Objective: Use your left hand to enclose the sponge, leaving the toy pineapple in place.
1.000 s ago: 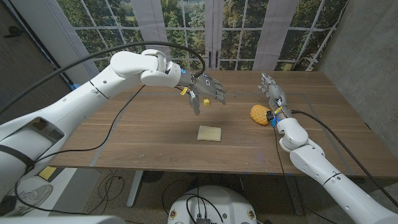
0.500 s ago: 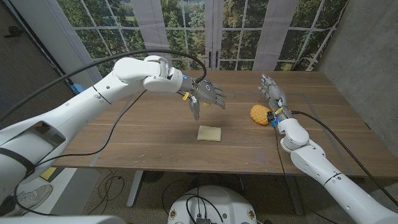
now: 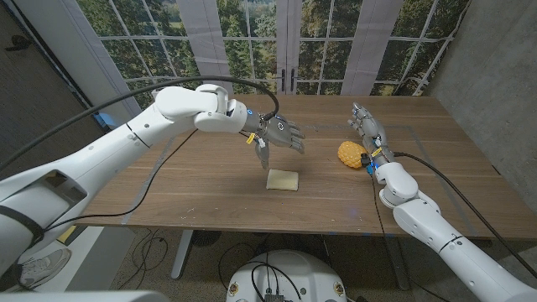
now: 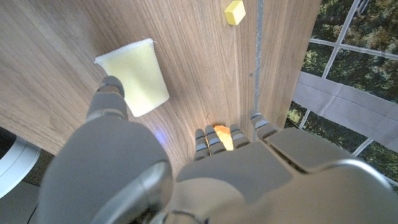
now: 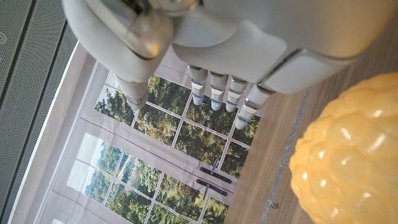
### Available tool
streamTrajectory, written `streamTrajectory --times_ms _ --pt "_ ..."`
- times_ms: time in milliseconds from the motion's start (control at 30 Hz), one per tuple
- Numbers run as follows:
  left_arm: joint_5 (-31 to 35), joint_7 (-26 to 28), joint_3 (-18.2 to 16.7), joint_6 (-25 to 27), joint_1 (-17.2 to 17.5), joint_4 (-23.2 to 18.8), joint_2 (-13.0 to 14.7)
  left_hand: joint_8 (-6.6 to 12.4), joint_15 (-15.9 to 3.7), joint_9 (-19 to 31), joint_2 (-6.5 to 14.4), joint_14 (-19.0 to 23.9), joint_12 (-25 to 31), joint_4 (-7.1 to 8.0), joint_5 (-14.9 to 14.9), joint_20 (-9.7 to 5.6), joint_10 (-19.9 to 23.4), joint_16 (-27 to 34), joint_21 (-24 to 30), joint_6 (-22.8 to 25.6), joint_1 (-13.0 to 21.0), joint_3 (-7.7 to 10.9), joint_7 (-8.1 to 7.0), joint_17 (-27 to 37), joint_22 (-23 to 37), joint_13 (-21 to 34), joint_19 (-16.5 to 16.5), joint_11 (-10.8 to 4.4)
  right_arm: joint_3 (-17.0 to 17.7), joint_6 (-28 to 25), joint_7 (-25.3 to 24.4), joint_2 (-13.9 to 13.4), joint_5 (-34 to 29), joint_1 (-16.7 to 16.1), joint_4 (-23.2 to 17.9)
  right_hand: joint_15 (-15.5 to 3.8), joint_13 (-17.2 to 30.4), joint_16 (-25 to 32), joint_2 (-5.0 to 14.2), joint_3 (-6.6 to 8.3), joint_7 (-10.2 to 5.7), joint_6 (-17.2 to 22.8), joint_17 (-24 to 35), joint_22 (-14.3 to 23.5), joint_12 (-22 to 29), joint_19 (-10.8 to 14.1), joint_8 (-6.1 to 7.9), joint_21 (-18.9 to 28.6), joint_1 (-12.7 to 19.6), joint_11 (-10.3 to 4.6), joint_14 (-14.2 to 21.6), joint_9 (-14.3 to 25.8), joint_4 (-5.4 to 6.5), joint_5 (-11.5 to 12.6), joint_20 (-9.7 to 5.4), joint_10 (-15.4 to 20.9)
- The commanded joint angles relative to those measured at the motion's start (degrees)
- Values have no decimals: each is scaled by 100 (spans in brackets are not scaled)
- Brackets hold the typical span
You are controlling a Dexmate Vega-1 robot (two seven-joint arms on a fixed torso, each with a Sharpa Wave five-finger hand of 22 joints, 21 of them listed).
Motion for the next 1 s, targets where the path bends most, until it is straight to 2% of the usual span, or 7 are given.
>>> streamTrajectory --times_ms 33,200,333,400,500,633,1000 --pt "107 70 49 -62 155 3 57 -67 14 14 22 -106 -53 8 52 19 -170 -13 -10 -154 -13 -58 -3 8 19 15 -61 -5 -5 -11 22 -37 41 -87 -58 28 31 1 -6 -26 12 51 11 20 -23 62 3 7 -39 -9 23 17 -15 28 1 58" --pt "-7 61 68 -90 184 101 47 -86 11 11 33 -125 -56 14 69 14 -190 -7 -11 -182 -5 -84 -7 7 20 16 -86 -11 -1 -74 -9 -60 52 -131 -123 31 31 1 -2 -25 11 53 11 20 -25 63 3 7 -38 -12 23 17 -15 28 1 55" --pt "349 297 86 -126 234 39 97 -91 19 9 44 -138 -53 16 79 14 -188 -4 -11 -182 5 -96 -11 7 20 16 -100 -20 -13 -126 -12 -76 57 -143 -163 30 31 -1 -1 -26 13 51 11 20 -24 61 2 6 -37 -1 22 17 -16 28 5 59" --pt "767 728 52 -99 334 -54 186 -104 42 8 50 -144 -59 18 88 38 -208 -1 -9 -205 10 -107 2 6 21 16 -107 3 -14 -139 -19 -83 56 -156 -185 28 31 -3 0 -26 14 50 10 20 -24 61 1 5 -36 -2 18 17 -17 28 3 59" --pt "321 336 73 -65 277 98 111 -112 54 7 53 -149 -51 21 96 58 -192 1 -7 -215 12 -118 -2 6 22 17 -112 12 -9 -146 -41 -95 44 -185 -226 30 31 -4 1 -27 12 48 11 20 -28 63 0 6 -37 -8 17 17 -16 28 2 51" --pt "398 195 85 49 325 15 130 -112 46 6 52 -145 -42 26 110 63 -177 11 0 -200 12 -141 -9 6 24 18 -111 18 -7 -151 -54 -108 35 -218 -271 30 31 -4 2 -28 11 48 11 20 -28 63 0 6 -38 -2 18 17 -16 28 1 51" --pt "413 283 102 139 386 134 139 -69 15 2 69 -137 5 36 150 53 -75 26 17 -51 33 -197 24 5 24 20 -104 -2 -3 -138 -82 -113 8 -275 -316 34 31 -6 -3 -35 11 48 10 20 -28 61 -1 4 -42 -9 16 17 -17 28 1 54"
